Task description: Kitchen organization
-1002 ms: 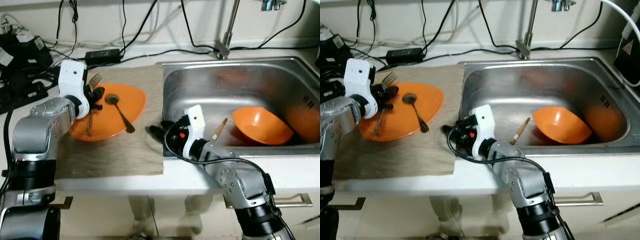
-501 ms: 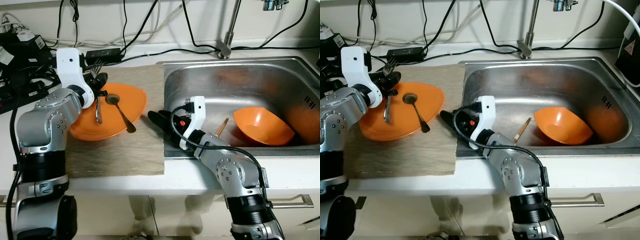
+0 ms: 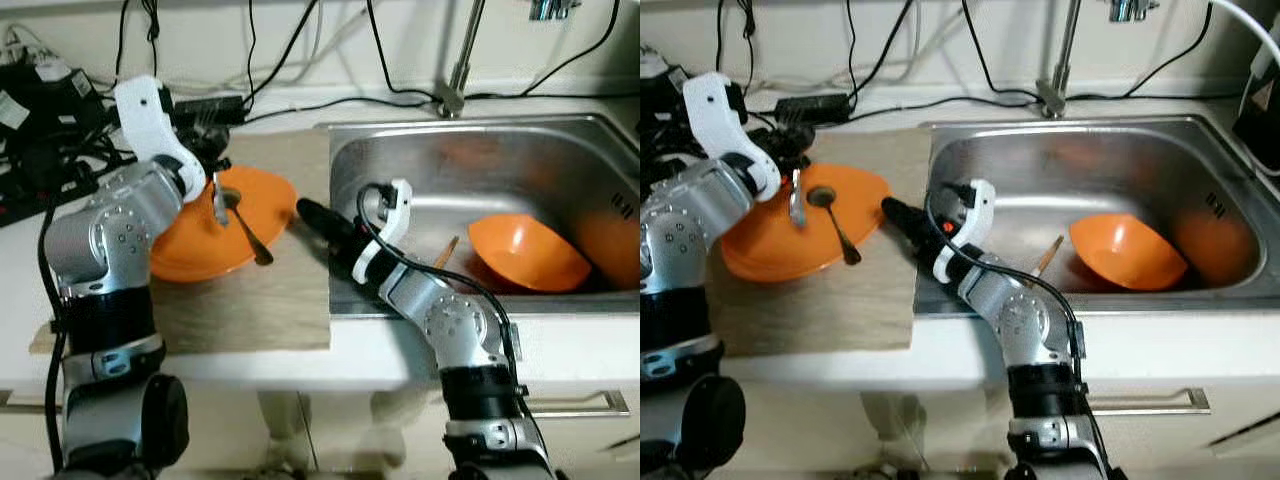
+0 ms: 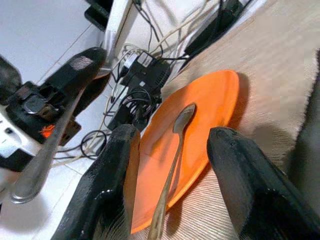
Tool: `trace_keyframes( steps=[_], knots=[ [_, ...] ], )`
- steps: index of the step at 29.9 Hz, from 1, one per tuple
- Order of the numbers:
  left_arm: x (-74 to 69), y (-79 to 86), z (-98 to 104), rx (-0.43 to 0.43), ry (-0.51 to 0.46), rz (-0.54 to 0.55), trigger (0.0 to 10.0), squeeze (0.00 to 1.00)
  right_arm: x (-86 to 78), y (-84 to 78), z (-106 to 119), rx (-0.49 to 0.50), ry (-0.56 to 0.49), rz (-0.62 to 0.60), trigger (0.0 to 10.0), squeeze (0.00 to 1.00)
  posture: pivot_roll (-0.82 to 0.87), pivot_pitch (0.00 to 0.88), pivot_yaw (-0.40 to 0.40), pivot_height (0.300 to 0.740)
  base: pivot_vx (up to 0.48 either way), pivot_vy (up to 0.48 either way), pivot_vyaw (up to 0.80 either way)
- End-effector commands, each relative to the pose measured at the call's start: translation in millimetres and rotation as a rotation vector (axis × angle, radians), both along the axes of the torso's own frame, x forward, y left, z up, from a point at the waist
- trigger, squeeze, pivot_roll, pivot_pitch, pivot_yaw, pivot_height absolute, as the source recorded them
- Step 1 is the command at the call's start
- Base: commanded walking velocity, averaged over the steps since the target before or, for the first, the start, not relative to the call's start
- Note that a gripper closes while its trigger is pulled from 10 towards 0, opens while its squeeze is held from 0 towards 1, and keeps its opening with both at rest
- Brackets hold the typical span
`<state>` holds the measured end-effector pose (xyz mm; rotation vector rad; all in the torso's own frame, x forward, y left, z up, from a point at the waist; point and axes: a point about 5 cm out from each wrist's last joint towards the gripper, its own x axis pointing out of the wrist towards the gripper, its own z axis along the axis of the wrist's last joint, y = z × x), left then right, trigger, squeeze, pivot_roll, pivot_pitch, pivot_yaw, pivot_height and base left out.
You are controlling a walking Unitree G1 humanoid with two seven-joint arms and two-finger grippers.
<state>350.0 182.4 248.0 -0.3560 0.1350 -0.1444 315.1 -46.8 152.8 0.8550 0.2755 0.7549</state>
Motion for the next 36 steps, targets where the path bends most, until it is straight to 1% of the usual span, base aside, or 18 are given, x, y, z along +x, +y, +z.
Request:
trace_keyframes(
  steps=[1,3,7,8,10,11,14,15,16,17,19,26,33,36],
  knots=[
    [-0.9,1.2,14.4,-0.023,-0.046,0.010,0.0,0.00,0.3,26.0,17.3,0.106,-0.001,0.064,10.0,0.00,0.04,0.010,0.089,0.740,0.000,0.000,0.00],
    [1.1,-2.7,17.5,-0.066,-0.068,0.003,0.0,0.00,4.1,27.1,16.6,0.155,0.044,0.069,10.0,0.00,0.04,0.009,0.088,0.740,0.000,0.000,0.00],
    [3.1,-8.7,19.7,-0.094,-0.092,-0.015,0.0,0.00,5.7,29.6,18.5,0.186,0.060,0.078,10.0,0.00,0.04,0.007,0.088,0.740,0.000,0.000,0.00],
    [5.4,-14.6,21.1,-0.128,-0.113,-0.032,0.0,0.00,5.4,34.5,23.3,0.223,0.067,0.098,10.0,0.00,0.04,0.005,0.088,0.740,0.000,0.000,0.00],
    [6.3,-16.7,21.5,-0.141,-0.121,-0.038,0.0,0.00,5.1,36.7,25.6,0.236,0.067,0.106,10.0,0.00,0.03,0.003,0.088,0.740,0.000,0.000,0.00],
    [8.6,-22.0,21.8,-0.167,-0.134,-0.058,0.0,0.00,4.2,42.5,30.2,0.255,0.066,0.125,10.0,0.00,0.03,0.001,0.087,0.740,0.000,0.000,0.00],
    [10.0,-26.2,20.1,-0.184,-0.128,-0.067,0.0,0.00,3.1,48.6,35.5,0.277,0.066,0.149,10.0,0.00,0.03,0.001,0.087,0.740,0.000,0.000,0.00],
    [10.5,-29.3,19.1,-0.200,-0.129,-0.076,0.0,0.00,2.0,53.5,41.0,0.294,0.064,0.168,10.0,0.00,0.03,0.001,0.087,0.740,0.000,0.000,0.00],
    [10.5,-29.3,19.1,-0.200,-0.129,-0.076,0.0,0.00,2.0,53.5,41.0,0.294,0.064,0.168,10.0,0.00,0.03,0.001,0.087,0.740,0.000,0.000,0.00],
    [11.4,-31.8,17.2,-0.210,-0.125,-0.081,0.0,0.00,1.3,58.3,46.6,0.305,0.053,0.189,10.0,0.00,0.03,0.001,0.084,0.740,0.000,0.000,0.00],
    [12.2,-33.0,15.7,-0.213,-0.121,-0.082,0.0,0.00,1.0,60.9,49.7,0.308,0.046,0.201,10.0,0.00,0.03,0.001,0.084,0.740,0.000,0.000,0.00],
    [15.8,-34.7,5.5,-0.226,-0.115,-0.078,0.0,0.00,-0.2,64.7,58.5,0.334,0.046,0.234,10.0,0.00,0.04,0.005,0.074,0.740,0.000,0.000,0.00],
    [17.9,-39.3,-3.0,-0.269,-0.095,-0.086,0.0,0.00,-2.6,71.7,64.2,0.366,0.054,0.261,10.0,0.00,0.03,0.010,0.075,0.740,0.000,0.000,0.00],
    [17.7,-44.8,-3.2,-0.293,-0.100,-0.103,0.0,0.00,-2.0,74.3,65.3,0.371,0.058,0.268,10.0,0.00,0.03,0.012,0.074,0.740,0.000,0.000,0.00]
  ],
)
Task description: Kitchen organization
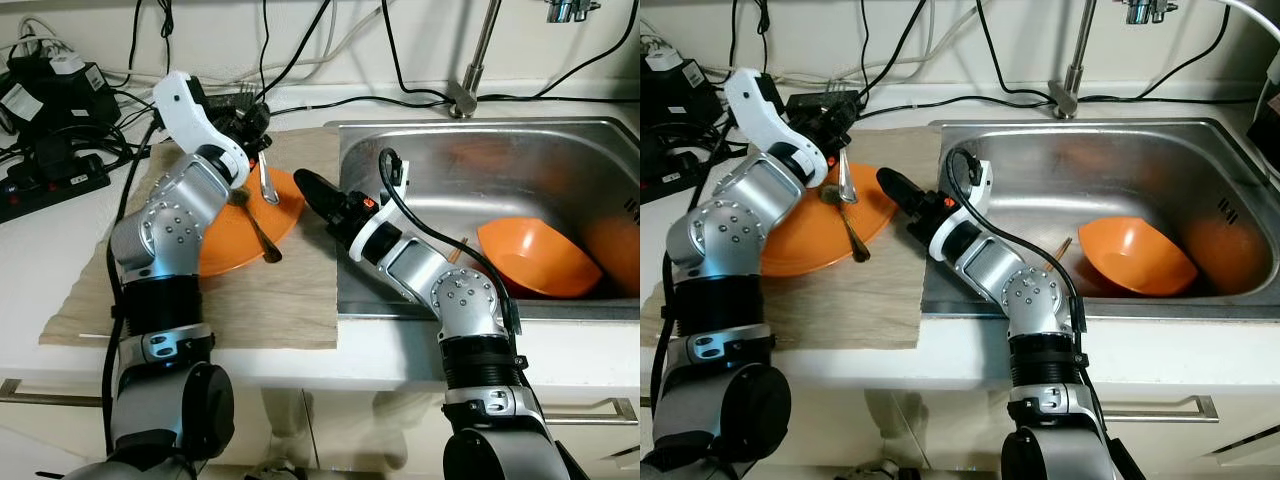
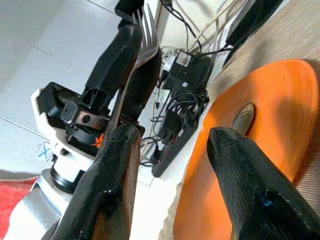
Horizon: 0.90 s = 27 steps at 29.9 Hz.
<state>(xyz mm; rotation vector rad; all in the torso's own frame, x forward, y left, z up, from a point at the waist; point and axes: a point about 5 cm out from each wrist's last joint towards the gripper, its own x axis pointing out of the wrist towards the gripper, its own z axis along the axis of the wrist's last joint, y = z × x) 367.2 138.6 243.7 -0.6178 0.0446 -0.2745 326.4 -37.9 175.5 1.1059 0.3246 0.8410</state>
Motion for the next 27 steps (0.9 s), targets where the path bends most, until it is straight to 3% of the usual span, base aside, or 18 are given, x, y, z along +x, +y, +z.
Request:
trace_keyframes(
  steps=[1,15,27],
  knots=[
    [0.3,-2.7,1.5,-0.020,-0.014,-0.010,0.0,0.00,-13.2,66.2,43.0,0.153,-0.055,0.164,10.0,0.00,0.03,0.014,0.074,0.740,0.000,0.000,0.00],
    [-4.8,-20.1,-2.8,-0.079,-0.008,-0.058,0.0,0.00,-12.8,70.9,42.0,0.133,-0.054,0.168,10.0,0.00,0.03,0.024,0.073,0.740,0.000,0.000,0.00],
    [-6.8,-18.1,-11.4,-0.100,0.000,-0.046,0.0,0.00,-12.7,69.7,40.9,0.130,-0.048,0.161,10.0,0.00,0.03,0.035,0.066,0.740,0.000,0.000,0.00]
  ],
)
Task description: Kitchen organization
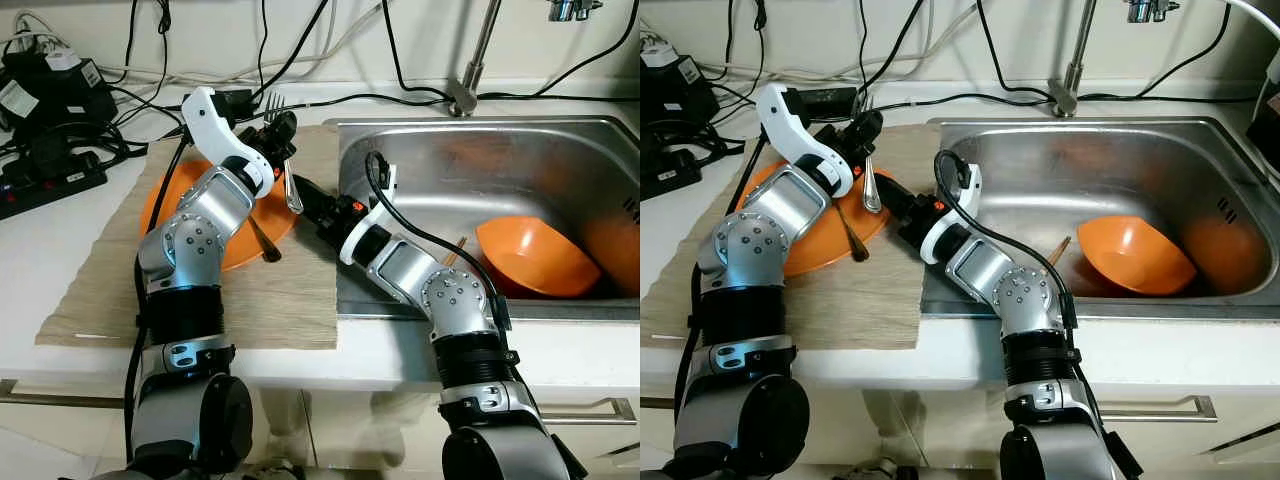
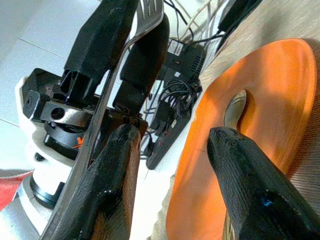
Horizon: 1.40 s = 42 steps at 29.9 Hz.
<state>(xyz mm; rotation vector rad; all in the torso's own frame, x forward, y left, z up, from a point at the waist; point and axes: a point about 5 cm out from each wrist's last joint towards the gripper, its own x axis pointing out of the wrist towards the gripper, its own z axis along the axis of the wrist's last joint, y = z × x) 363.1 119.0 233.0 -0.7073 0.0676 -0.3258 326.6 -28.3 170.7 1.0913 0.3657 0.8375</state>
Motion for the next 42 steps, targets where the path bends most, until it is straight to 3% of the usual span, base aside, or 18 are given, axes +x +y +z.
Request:
trace_keyframes(
  steps=[1,11,23,30,42],
  knots=[
    [-2.8,1.5,-0.7,-0.012,-0.017,0.011,0.0,0.00,-12.9,60.2,45.7,0.158,-0.070,0.142,10.0,0.00,0.03,0.035,0.066,0.740,0.000,0.000,0.00],
    [-2.2,2.6,-28.9,-0.056,0.037,0.031,0.0,0.00,-14.3,60.4,44.1,0.161,-0.056,0.141,10.0,0.00,0.02,0.043,0.066,0.740,0.000,0.000,0.00],
    [1.1,0.3,-27.8,-0.067,0.014,0.030,0.0,0.00,-15.4,61.4,44.7,0.172,-0.044,0.156,10.0,0.00,0.01,0.036,0.067,0.740,0.000,0.000,0.00],
    [4.8,10.0,-30.3,-0.045,0.015,0.055,0.0,0.00,-14.4,51.3,42.6,0.155,-0.052,0.143,10.0,0.00,0.01,0.025,0.068,0.740,0.000,0.000,0.00],
    [8.1,11.6,-34.7,-0.042,0.022,0.060,0.0,0.00,-13.6,45.9,42.6,0.137,-0.064,0.131,10.0,0.00,0.00,0.011,0.067,0.740,0.000,0.000,0.00]
  ],
)
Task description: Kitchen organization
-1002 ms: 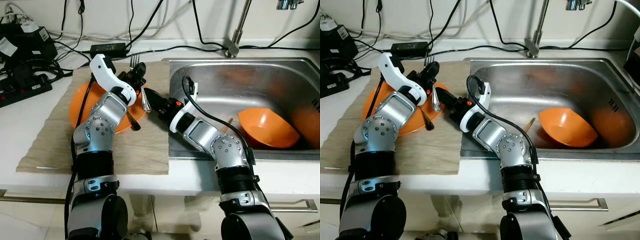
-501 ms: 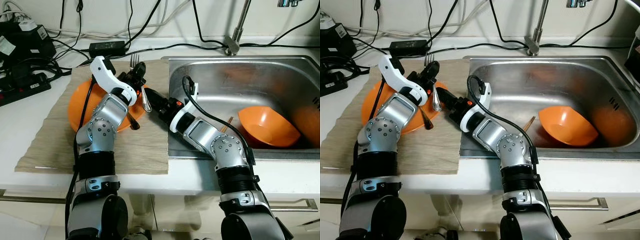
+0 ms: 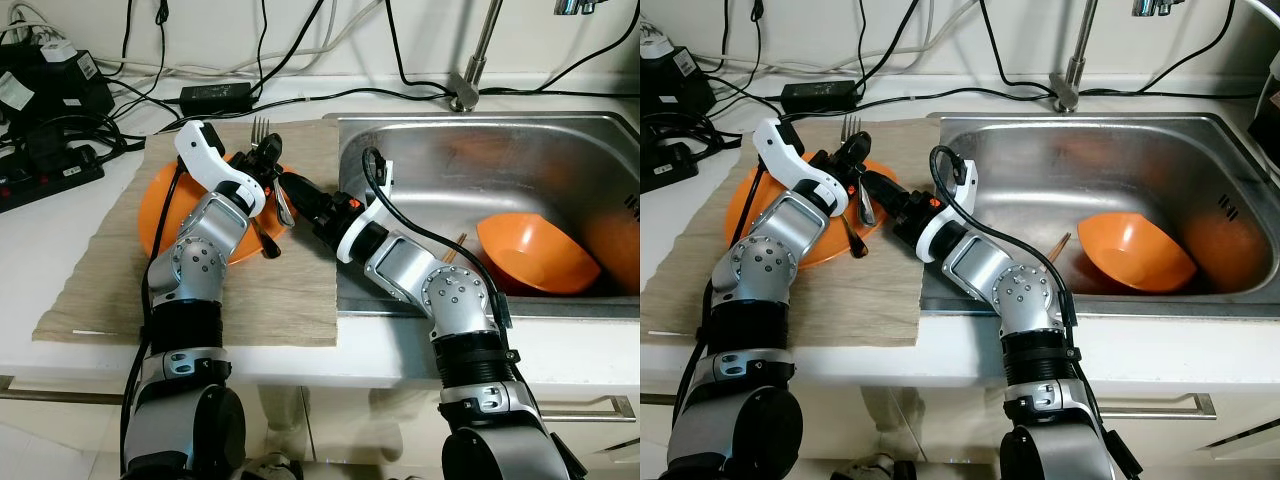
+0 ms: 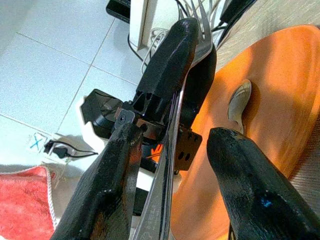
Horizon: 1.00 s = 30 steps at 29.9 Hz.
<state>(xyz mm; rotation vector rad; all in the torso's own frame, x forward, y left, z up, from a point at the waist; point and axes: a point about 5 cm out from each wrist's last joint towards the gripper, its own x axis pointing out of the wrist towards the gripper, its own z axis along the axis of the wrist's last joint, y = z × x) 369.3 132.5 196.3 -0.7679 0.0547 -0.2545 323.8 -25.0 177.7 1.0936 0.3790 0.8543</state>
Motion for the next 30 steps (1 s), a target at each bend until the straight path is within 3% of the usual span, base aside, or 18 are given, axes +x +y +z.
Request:
trace_keyframes(
  steps=[1,15,30],
  knots=[
    [2.0,-3.0,2.6,0.011,-0.002,-0.012,0.0,0.00,-11.2,42.7,35.5,0.135,-0.065,0.112,10.0,0.00,0.00,0.010,0.066,0.740,0.000,0.000,0.00],
    [0.3,-9.0,26.1,-0.037,-0.067,-0.026,0.0,0.00,-9.9,47.1,27.2,0.116,-0.044,0.116,10.0,0.00,0.01,0.007,0.063,0.740,0.000,0.000,0.00],
    [-1.0,-12.4,24.0,-0.037,-0.055,-0.038,0.0,0.00,-8.2,48.2,18.2,0.065,-0.049,0.092,10.0,0.00,0.01,0.011,0.066,0.740,0.000,0.000,0.00]
  ],
)
